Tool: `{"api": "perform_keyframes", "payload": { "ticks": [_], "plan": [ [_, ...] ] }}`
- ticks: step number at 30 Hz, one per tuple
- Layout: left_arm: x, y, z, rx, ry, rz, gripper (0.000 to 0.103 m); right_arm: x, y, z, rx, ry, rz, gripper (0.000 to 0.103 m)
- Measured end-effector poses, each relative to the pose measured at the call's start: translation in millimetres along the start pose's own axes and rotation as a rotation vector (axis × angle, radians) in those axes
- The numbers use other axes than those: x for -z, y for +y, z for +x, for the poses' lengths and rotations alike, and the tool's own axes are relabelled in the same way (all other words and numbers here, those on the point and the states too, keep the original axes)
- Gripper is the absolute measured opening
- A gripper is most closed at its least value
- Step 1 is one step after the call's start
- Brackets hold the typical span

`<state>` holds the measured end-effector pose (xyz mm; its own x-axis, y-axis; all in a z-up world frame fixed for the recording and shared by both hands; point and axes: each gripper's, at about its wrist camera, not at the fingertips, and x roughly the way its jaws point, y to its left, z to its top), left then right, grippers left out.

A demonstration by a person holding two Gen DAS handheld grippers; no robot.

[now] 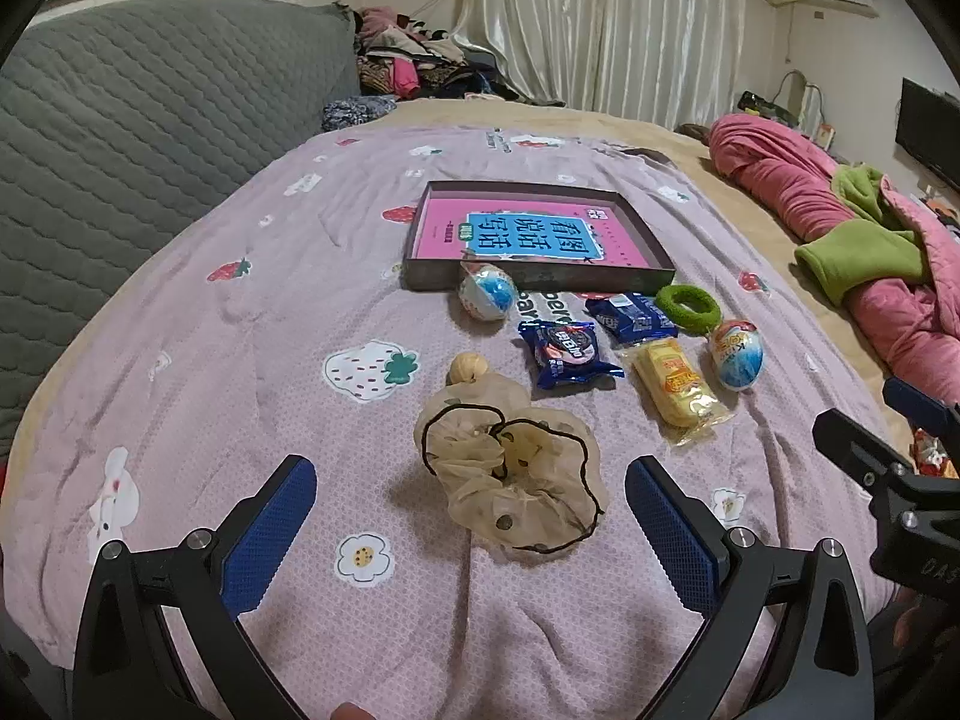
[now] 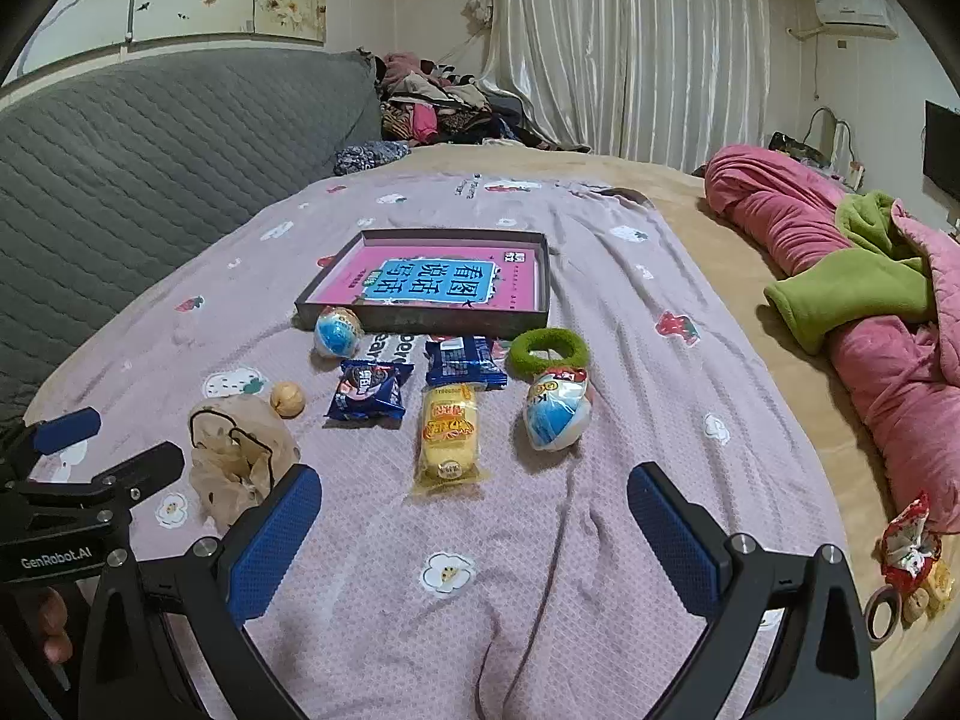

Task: Organize objects
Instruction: 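Reach the left gripper down to the beige mesh scrunchie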

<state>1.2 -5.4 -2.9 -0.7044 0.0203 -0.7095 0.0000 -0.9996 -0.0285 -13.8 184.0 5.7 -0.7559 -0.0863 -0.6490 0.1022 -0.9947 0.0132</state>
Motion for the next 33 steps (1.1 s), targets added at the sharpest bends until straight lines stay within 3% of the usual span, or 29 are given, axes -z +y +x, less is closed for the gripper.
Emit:
{"api": "perform_keyframes", "payload": {
  "ticks": [15, 20, 33],
  "plan": [
    [-4, 21, 18, 0.025, 0.031, -0.039, 0.103, -19, 12, 9, -0.051, 0.005, -0.031, 0.103],
    [-1, 14, 29, 0.014, 0.043, -0.009, 0.103, -17, 13, 24, -0.075, 0.026, -0.027, 0.103],
    [5, 13, 75, 0.018, 0.093, -0.01, 0.103, -10, 19, 80, -0.018, 0.107, -0.045, 0.103]
  ]
}}
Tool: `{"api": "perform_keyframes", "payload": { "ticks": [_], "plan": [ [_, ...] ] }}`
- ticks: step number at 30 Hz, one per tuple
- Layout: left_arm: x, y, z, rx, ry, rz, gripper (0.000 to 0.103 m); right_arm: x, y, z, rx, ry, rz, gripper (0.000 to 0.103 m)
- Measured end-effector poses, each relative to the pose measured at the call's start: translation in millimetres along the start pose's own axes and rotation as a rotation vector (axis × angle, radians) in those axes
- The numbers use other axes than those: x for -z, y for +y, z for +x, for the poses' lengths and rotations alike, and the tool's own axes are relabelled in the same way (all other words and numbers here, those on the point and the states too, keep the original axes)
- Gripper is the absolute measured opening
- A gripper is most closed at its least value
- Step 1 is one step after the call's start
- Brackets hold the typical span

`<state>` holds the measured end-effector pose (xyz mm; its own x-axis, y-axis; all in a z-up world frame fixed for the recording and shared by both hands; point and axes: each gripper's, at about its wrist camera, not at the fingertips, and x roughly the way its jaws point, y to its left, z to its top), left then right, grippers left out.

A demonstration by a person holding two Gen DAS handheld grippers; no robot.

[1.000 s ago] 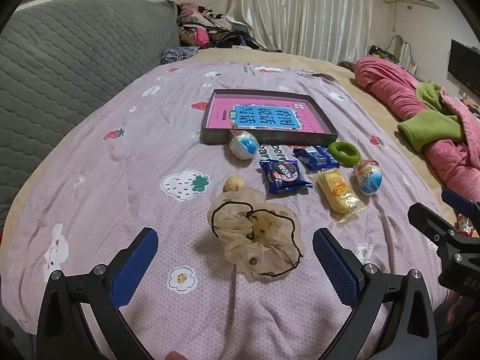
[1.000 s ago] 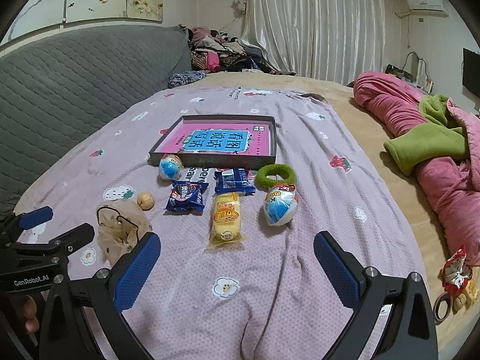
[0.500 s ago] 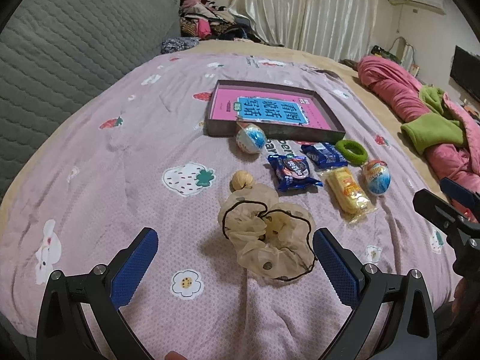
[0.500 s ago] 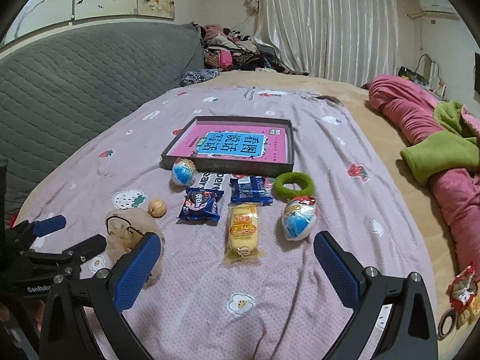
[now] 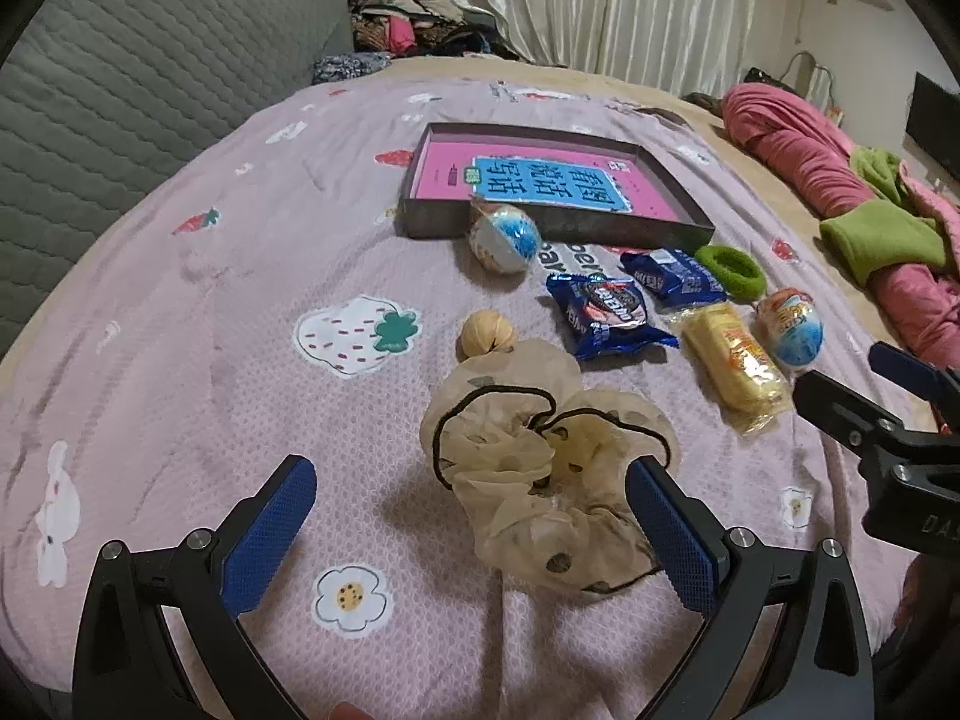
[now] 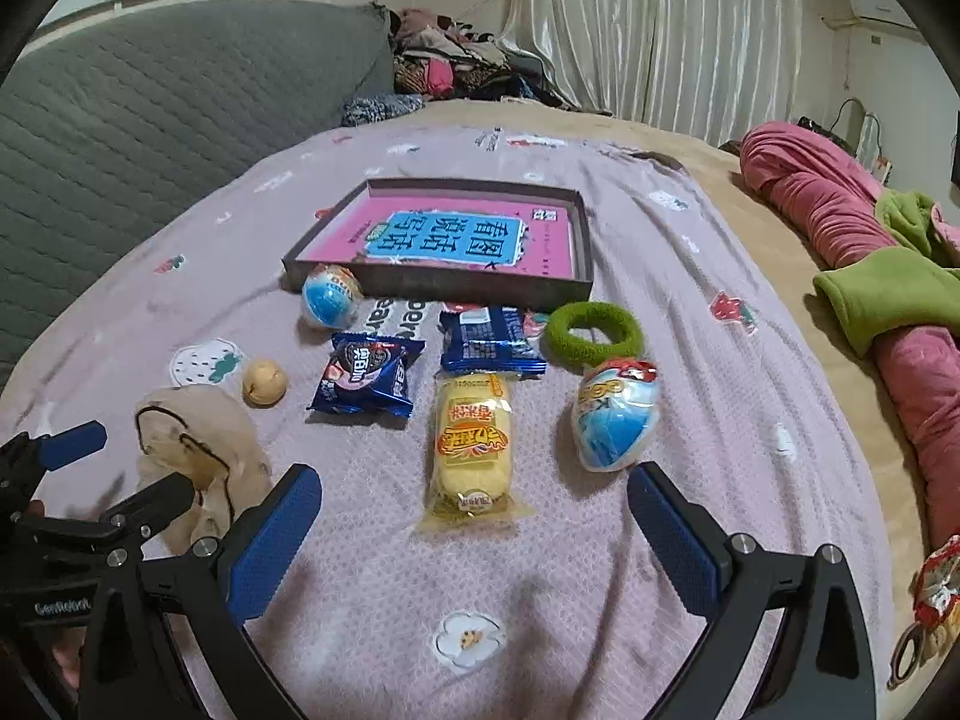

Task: Organize objects
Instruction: 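Reach the left gripper down to the beige mesh scrunchie, then grasp the scrunchie with the left gripper while the right grasps the yellow cake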

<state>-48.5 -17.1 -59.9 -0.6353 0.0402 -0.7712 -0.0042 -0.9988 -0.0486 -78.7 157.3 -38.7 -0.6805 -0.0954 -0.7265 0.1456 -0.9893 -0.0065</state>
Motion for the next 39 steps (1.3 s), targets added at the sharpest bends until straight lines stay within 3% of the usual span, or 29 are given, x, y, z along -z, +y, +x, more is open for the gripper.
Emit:
{"api": "perform_keyframes", "payload": {
  "ticks": [14, 24, 25, 29, 32, 33, 35, 36, 39],
  "plan": [
    [-3, -1, 28, 0.028, 0.021, 0.009, 0.103, -3, 5, 49, 0.044, 0.092, -0.007, 0.103],
    [2, -13, 40, 0.037, 0.035, 0.055, 0.099, -3, 5, 63, 0.044, 0.111, -0.018, 0.082],
    [2, -14, 40, 0.04, 0.033, 0.06, 0.096, -3, 6, 64, 0.046, 0.114, -0.021, 0.081],
    [-1, -12, 43, 0.086, 0.045, 0.043, 0.063, -4, 5, 72, 0.049, 0.125, -0.007, 0.068],
    [-1, -12, 46, 0.11, 0.053, 0.044, 0.059, -5, 4, 77, 0.039, 0.138, 0.002, 0.059],
    [-1, -12, 46, 0.117, 0.054, 0.045, 0.055, -5, 5, 79, 0.027, 0.141, -0.001, 0.054],
    [-2, -12, 46, 0.13, 0.053, 0.042, 0.034, -5, 7, 81, 0.022, 0.148, -0.006, 0.046],
    [-2, -11, 47, 0.132, 0.055, 0.042, 0.033, -5, 8, 82, 0.02, 0.147, -0.011, 0.041],
    [-1, -10, 49, 0.16, 0.067, 0.032, 0.025, -4, 10, 83, 0.001, 0.145, -0.022, 0.039]
  ]
}}
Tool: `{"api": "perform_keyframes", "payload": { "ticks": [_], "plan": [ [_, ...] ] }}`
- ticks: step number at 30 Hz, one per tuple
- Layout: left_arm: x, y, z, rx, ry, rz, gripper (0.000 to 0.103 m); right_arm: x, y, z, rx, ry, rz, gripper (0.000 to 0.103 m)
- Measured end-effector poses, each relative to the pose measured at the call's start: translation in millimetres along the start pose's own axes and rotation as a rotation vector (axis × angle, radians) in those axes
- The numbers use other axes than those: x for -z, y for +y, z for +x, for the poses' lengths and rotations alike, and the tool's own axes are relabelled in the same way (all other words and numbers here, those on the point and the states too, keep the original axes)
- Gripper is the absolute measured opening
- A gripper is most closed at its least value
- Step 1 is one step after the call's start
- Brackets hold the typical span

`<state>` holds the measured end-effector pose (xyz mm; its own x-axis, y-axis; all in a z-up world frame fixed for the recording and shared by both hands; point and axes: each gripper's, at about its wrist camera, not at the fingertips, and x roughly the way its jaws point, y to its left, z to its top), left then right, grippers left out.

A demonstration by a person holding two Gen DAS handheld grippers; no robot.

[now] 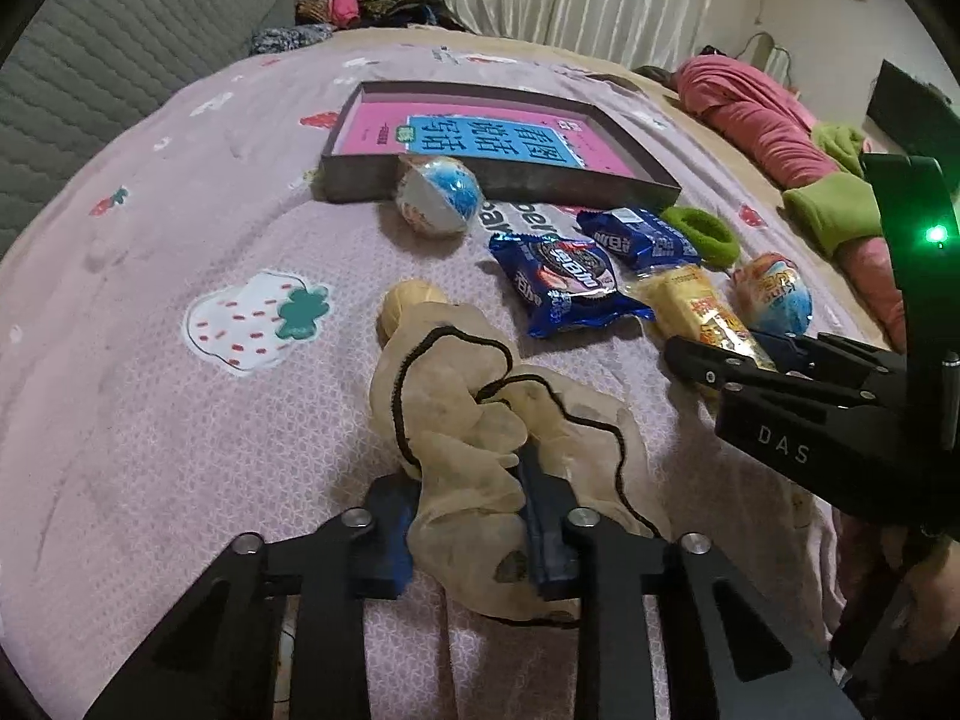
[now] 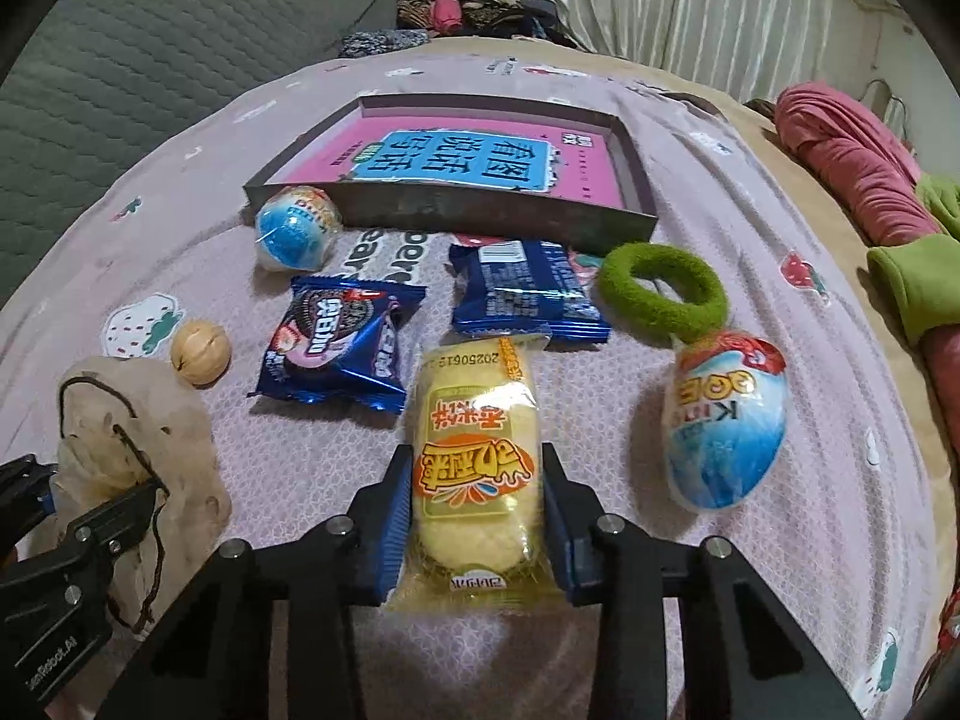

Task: Organize objects
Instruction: 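Grasp the scrunchie with the left gripper while the right grasps the yellow cake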

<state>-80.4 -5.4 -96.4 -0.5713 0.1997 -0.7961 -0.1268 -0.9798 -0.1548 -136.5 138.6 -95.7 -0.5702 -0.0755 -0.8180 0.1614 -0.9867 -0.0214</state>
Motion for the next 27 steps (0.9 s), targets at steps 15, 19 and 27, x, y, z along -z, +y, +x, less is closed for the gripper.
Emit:
{"api": "perform_keyframes", "payload": {
  "ticks": [15, 19, 27],
  "plan": [
    [3, -6, -17, 0.005, -0.047, 0.021, 0.013, 11, -5, -26, -0.086, -0.047, 0.038, 0.038],
    [3, -4, -27, 0.001, -0.057, 0.017, 0.013, 12, -4, -36, -0.086, -0.06, 0.039, 0.038],
    [0, -3, -54, -0.012, -0.111, 0.01, 0.012, 17, 2, -61, -0.103, -0.092, 0.044, 0.038]
  ]
}}
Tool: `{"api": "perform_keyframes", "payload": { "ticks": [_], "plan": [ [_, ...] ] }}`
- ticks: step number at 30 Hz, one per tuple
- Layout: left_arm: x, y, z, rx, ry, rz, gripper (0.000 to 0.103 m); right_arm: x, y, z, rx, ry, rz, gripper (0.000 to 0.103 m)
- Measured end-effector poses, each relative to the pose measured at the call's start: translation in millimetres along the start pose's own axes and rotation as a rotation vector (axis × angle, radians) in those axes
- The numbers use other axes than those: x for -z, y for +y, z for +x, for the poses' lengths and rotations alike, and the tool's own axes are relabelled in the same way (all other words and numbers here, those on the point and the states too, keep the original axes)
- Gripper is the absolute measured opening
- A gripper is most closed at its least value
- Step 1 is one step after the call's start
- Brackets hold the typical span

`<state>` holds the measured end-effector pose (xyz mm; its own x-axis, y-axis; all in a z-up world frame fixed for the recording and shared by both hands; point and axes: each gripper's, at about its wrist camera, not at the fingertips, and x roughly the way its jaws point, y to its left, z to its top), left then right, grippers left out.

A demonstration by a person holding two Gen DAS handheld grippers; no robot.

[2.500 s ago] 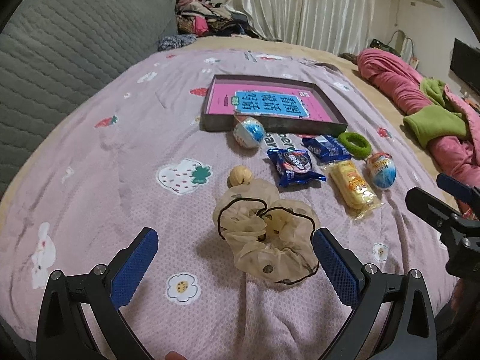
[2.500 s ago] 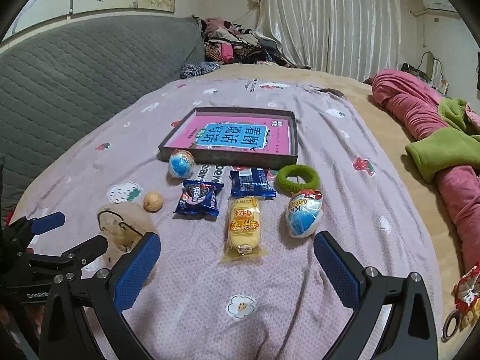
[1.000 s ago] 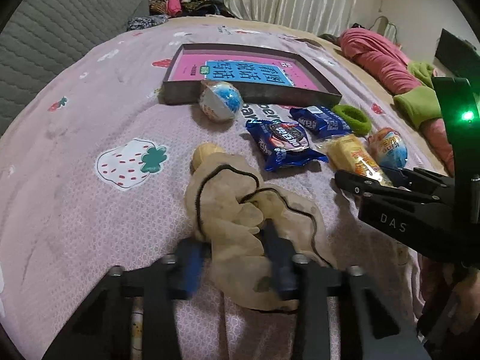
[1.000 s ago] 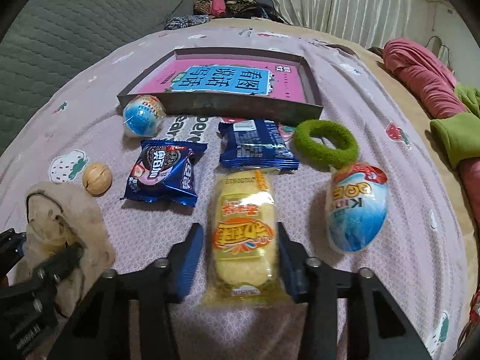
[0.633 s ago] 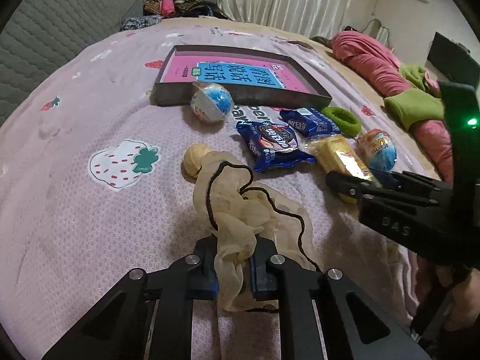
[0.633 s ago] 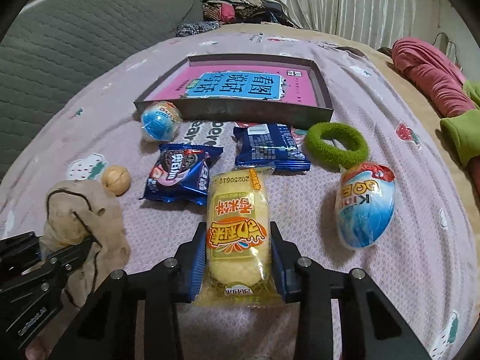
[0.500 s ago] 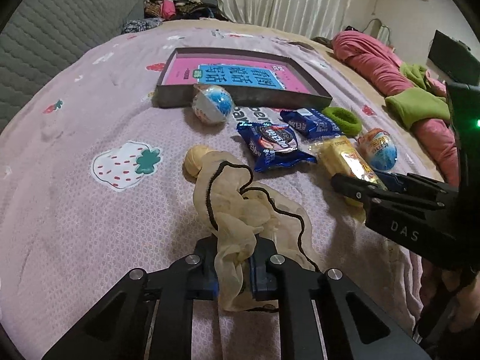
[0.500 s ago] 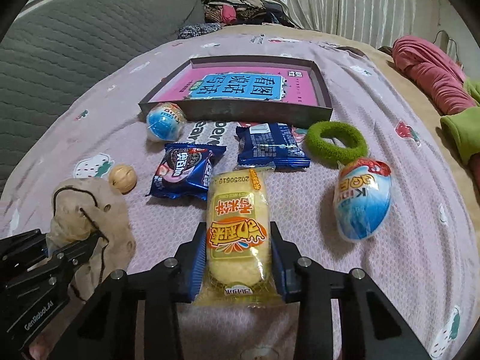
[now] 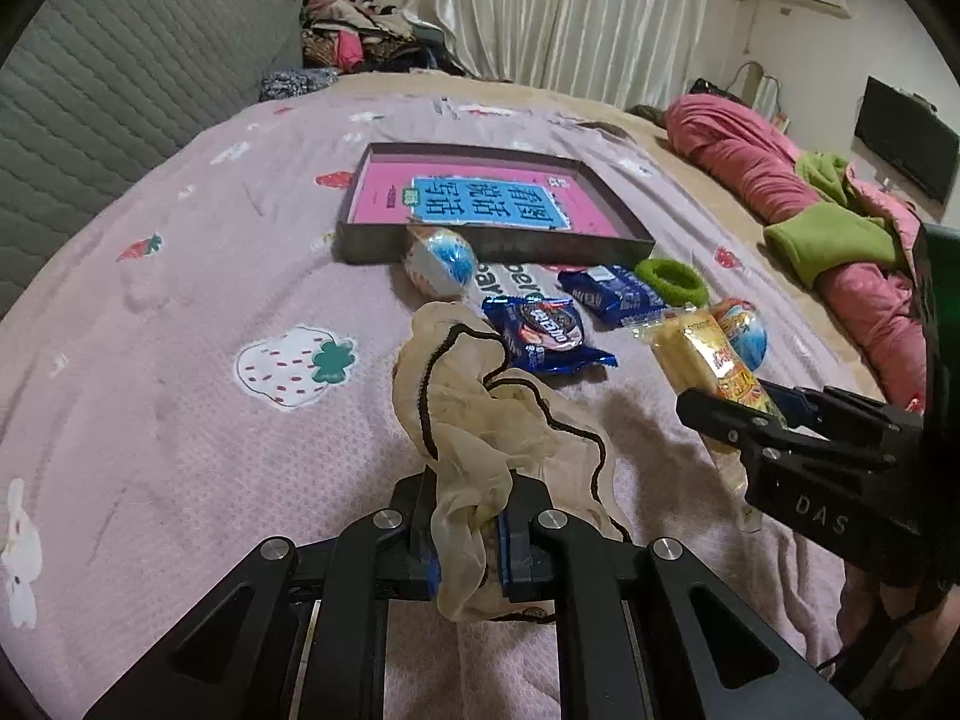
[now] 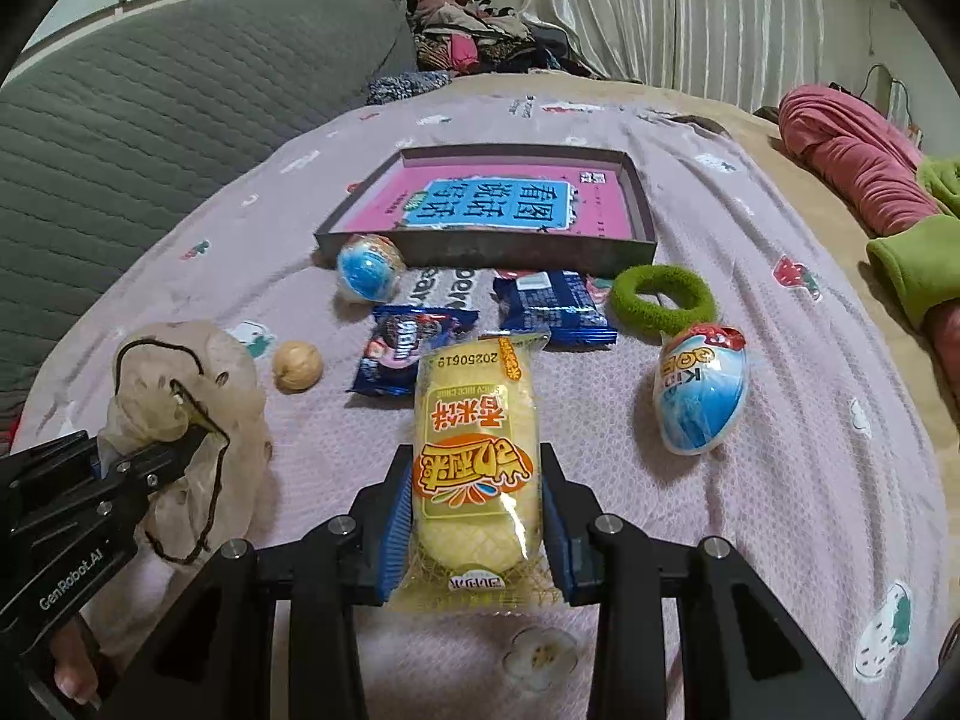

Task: Organize objects
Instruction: 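Grasp the scrunchie with the left gripper while the right grasps the yellow cake, then lift the scrunchie and yellow cake and carry both toward the tray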

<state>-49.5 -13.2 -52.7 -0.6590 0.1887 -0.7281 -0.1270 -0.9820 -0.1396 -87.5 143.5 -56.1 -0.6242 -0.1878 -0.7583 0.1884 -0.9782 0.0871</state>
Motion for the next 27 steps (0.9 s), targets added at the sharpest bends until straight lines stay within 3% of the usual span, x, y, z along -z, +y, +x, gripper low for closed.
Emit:
{"api": "perform_keyframes", "payload": {
  "ticks": [15, 27],
  "plan": [
    [-5, -12, -43, -0.036, -0.065, 0.019, 0.012, 0, 8, -59, -0.002, -0.102, 0.0, 0.038],
    [-46, -20, -77, -0.055, -0.121, 0.052, 0.012, -32, 13, -101, 0.005, -0.199, -0.026, 0.038]
  ]
}}
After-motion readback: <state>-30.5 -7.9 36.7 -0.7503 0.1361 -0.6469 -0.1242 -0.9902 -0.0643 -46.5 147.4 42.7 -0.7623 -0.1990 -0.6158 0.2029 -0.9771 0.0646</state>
